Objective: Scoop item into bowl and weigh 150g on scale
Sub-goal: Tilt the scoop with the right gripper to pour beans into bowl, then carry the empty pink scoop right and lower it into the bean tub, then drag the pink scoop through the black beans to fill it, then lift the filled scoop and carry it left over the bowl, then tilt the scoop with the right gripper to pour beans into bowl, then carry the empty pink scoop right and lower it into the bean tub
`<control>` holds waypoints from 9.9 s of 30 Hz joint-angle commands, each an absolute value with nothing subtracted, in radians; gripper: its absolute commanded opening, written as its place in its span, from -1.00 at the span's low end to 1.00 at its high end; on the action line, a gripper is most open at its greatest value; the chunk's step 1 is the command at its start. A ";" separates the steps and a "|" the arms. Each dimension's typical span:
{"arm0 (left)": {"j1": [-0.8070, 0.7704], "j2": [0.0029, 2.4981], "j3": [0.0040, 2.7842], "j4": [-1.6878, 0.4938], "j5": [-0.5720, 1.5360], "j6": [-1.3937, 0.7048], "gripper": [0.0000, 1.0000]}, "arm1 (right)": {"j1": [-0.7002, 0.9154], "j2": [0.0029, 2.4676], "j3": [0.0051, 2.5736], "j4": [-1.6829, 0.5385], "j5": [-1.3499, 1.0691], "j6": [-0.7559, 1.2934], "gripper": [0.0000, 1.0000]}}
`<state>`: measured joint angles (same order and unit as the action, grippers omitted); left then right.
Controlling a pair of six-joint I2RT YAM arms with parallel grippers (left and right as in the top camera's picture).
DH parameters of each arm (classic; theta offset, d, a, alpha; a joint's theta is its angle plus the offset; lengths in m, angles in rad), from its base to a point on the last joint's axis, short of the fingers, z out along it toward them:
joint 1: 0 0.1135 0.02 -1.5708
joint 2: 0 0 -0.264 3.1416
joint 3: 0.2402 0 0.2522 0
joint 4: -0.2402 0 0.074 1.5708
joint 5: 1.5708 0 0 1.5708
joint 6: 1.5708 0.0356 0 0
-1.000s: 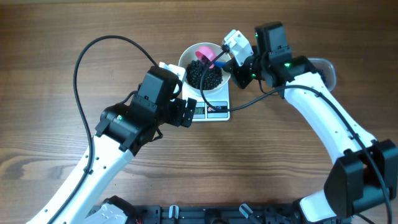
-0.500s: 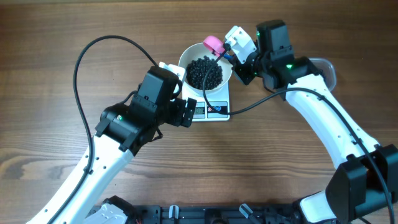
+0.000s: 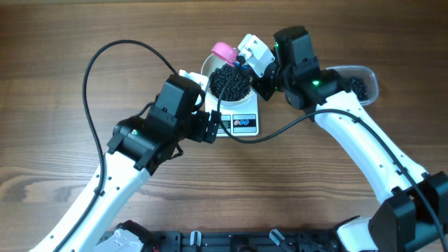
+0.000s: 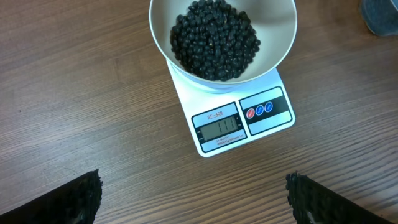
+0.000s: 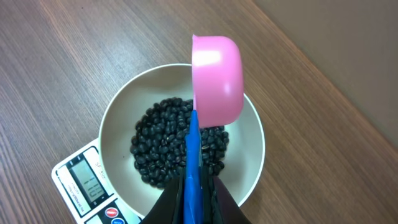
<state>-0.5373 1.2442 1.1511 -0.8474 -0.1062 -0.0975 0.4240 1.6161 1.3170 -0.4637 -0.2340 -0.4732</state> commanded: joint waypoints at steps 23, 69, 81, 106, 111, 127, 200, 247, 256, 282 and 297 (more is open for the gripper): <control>-0.534 1.246 1.146 -0.845 -0.095 -0.083 1.00 | -0.080 1.320 1.321 -0.829 -0.118 -0.286 -0.91; -0.533 1.246 1.146 -0.845 -0.095 -0.083 1.00 | -0.235 1.663 1.321 -0.878 -0.212 -0.284 -0.91; -0.533 1.246 1.146 -0.845 -0.095 -0.083 1.00 | -0.235 1.663 1.321 -0.885 -0.427 -0.284 -0.91; -0.533 1.246 1.146 -0.845 -0.095 -0.083 1.00 | -0.297 1.663 1.321 -0.922 -0.541 -0.233 -0.91; -0.534 1.246 1.146 -0.845 -0.095 -0.083 1.00 | -0.302 1.663 1.321 -0.943 -0.542 -0.229 -0.91; -0.533 1.246 1.146 -0.845 -0.095 -0.083 1.00 | -0.329 1.663 1.321 -0.943 -0.542 -0.124 -0.91; -0.533 1.246 1.146 -0.845 -0.095 -0.083 1.00 | -0.002 1.663 1.321 -0.600 -0.953 0.093 -0.91; -0.533 1.246 1.146 -0.845 -0.095 -0.083 1.00 | 0.353 1.662 1.321 -0.434 -0.359 -0.544 -0.91; -0.534 1.246 1.146 -0.845 -0.095 -0.083 1.00 | 0.392 1.662 1.321 -0.472 -0.191 -0.667 -0.91; -0.533 1.246 1.146 -0.845 -0.095 -0.083 1.00 | 0.047 1.429 1.321 -0.562 -0.165 -0.329 -0.91; -0.534 1.246 1.146 -0.845 -0.095 -0.083 1.00 | -0.189 1.434 1.321 -0.929 -0.119 -0.333 -0.91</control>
